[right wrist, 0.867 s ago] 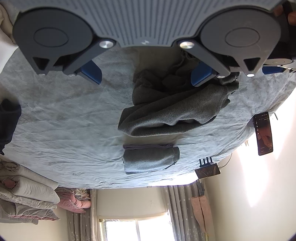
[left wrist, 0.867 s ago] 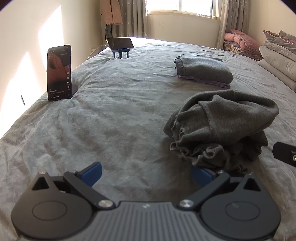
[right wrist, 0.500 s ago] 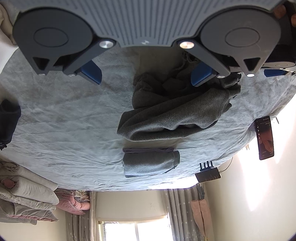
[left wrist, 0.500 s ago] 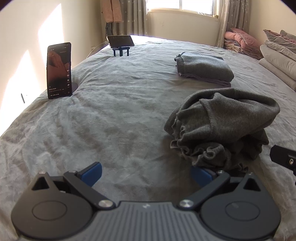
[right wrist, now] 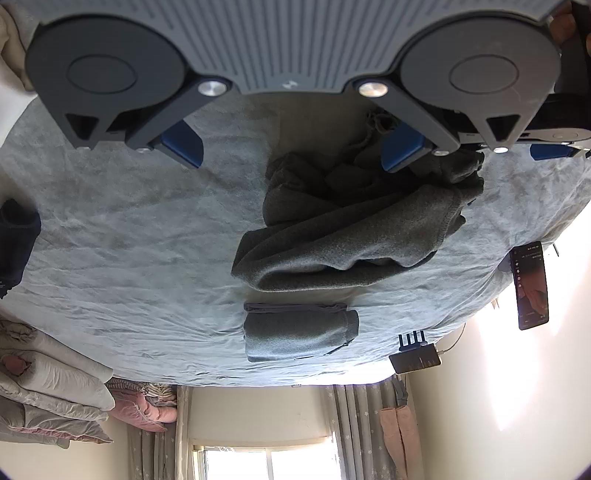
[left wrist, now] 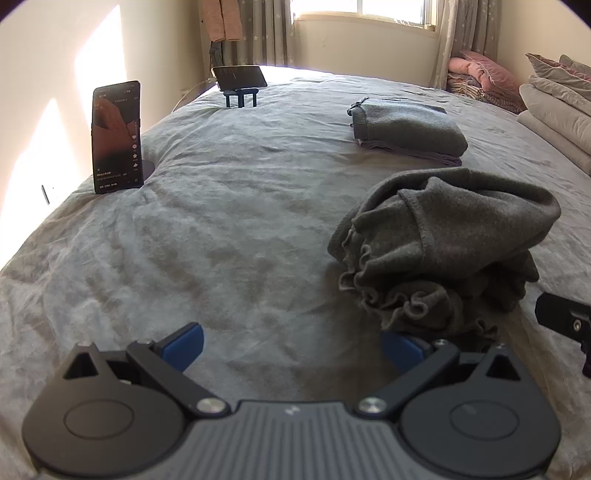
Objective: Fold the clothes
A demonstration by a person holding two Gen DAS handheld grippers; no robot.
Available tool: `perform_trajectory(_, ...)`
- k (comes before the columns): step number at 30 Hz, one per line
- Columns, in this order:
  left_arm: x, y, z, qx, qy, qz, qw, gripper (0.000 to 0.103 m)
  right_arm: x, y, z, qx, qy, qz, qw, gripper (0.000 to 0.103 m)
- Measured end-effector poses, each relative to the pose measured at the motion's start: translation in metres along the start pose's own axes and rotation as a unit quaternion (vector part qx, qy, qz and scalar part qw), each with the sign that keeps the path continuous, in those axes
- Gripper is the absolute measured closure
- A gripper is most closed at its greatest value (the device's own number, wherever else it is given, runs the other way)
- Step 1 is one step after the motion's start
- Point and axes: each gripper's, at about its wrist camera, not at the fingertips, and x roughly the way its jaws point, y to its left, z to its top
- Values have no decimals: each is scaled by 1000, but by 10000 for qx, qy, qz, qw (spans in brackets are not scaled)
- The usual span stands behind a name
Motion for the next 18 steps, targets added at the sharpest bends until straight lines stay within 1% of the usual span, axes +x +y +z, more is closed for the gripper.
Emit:
perform_trajectory(5,-1,-1,1,36,62,39,10000,0,1,1,1,-24,46,-27,10000,0)
perform_trajectory(13,-8,-10,-2,305,394,117,9987,0,-5,3,6,-134,207,-52,9997,0)
perform_trajectory(16,-11,-13,-3,363,570,54,9977,0,-7,4,8,-181,290,-63,9994,0)
perform_trajectory(18,-16,-15,-3,387,582,-19,9975,0,-8,4,9,-212,346,-69,9992,0)
